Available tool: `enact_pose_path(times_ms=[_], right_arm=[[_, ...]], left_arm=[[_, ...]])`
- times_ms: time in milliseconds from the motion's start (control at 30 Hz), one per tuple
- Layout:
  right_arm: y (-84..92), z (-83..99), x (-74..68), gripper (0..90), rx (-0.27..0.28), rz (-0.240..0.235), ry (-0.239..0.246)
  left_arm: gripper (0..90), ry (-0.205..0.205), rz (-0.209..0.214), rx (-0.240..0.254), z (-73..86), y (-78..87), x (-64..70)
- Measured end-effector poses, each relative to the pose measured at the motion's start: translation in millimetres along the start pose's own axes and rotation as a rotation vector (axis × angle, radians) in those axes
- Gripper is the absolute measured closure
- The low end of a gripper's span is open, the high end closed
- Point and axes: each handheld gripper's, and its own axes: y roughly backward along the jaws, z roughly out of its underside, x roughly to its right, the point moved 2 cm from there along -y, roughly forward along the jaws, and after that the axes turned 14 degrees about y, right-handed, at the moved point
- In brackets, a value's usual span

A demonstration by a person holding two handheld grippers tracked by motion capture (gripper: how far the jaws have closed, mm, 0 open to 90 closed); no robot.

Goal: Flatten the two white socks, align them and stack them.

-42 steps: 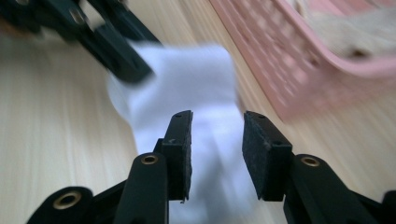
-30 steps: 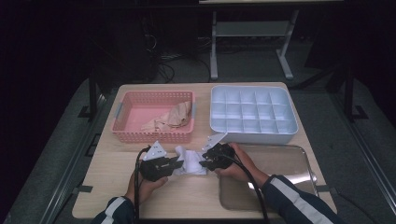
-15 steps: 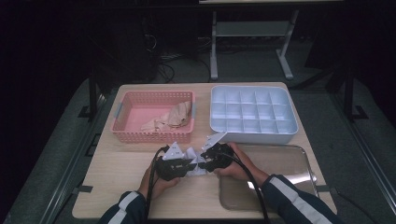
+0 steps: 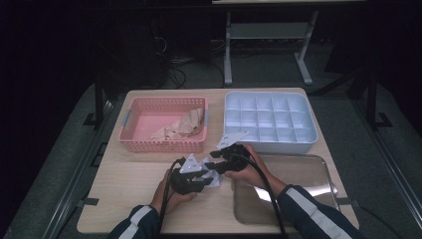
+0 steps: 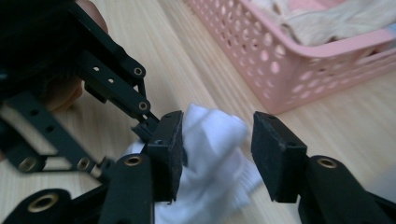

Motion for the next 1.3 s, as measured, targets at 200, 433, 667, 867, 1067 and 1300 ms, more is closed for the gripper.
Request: enact_pose_path(times_ms=[200, 433, 667, 867, 1067, 1300], right_arm=[[-17.7, 11.3, 4.4, 58.9, -0.105, -0.001, -0.026], [-16.7, 22.6, 7.3, 56.6, -0.168, -0.04, -0.019], [-18.2, 25.4, 6.3, 54.1, -0.166, -0.023, -0.003], [-17.6, 26.1, 4.8, 53.9, -0.153, -0.024, 0.0], [-17.9, 27.1, 6.0, 52.2, -0.15, -0.022, 0.0], [-15.6, 29.2, 7.9, 43.5, -0.161, -0.025, -0.032]], left_arm=[[54.5, 0.042, 0.01, 0.002, 3.1, 9.2, -0.5], [46.1, 0.204, -0.031, 0.084, 4.7, 26.7, -20.9], [40.8, 0.252, -0.029, 0.18, -7.3, 27.1, -26.5], [40.2, 0.268, -0.047, 0.145, -8.4, 23.9, -39.1], [40.4, 0.142, -0.039, 0.022, 0.3, -3.1, -18.5], [38.0, 0.084, -0.085, 0.019, 4.6, -4.9, -9.9]])
